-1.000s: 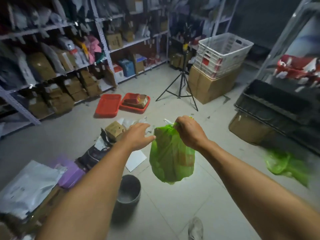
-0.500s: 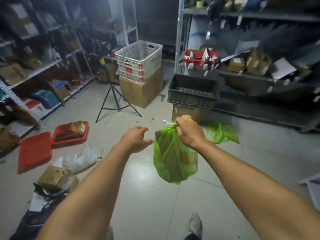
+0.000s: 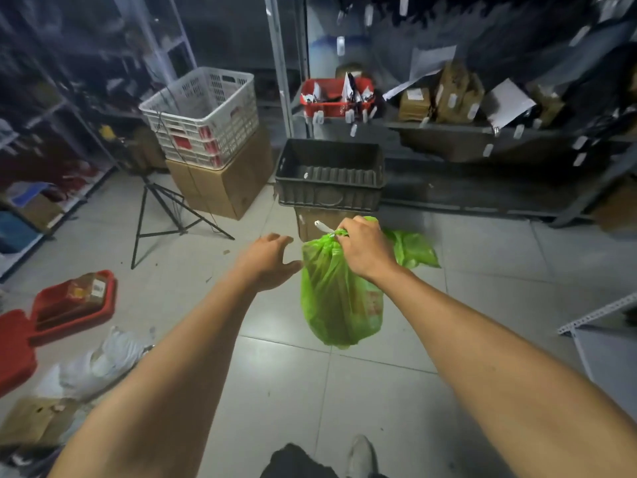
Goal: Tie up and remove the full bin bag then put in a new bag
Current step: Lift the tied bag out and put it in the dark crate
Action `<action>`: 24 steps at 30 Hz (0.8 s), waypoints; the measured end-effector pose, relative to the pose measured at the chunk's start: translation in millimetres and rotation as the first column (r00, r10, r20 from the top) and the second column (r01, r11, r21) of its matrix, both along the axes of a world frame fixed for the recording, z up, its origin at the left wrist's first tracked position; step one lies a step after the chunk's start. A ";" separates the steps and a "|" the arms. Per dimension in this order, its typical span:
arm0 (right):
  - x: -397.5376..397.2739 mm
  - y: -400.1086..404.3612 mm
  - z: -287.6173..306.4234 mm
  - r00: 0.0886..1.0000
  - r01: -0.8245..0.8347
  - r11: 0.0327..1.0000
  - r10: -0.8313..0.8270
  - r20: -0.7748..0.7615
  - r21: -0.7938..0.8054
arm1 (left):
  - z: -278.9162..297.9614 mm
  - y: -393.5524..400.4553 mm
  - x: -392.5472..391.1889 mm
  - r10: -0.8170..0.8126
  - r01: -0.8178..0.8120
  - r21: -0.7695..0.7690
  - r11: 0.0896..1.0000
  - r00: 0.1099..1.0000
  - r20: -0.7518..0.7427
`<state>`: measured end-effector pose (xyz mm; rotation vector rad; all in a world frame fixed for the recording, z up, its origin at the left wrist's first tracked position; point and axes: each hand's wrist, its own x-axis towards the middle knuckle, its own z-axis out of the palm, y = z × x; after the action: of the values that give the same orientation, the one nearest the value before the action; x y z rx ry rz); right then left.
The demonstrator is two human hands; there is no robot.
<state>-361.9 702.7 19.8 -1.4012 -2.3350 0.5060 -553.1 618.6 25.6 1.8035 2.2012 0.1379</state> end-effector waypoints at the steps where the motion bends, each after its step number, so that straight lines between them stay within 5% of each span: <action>1: -0.3 12.7 -0.4 1.000 0.006 1.000 -0.006 0.000 -0.007 | 0.6 13.2 0.5 -0.003 0.003 0.004 1.000 1.000 0.002; 24: -125.4 340.6 -25.8 0.992 0.128 0.984 -0.125 0.034 -0.125 | -29.7 371.9 -153.8 -0.159 0.157 -0.074 0.985 0.987 -0.017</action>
<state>-487.4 1043.3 -6.0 -1.6116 -2.2500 0.6116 -706.9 990.5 -4.1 1.9386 2.0397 0.0041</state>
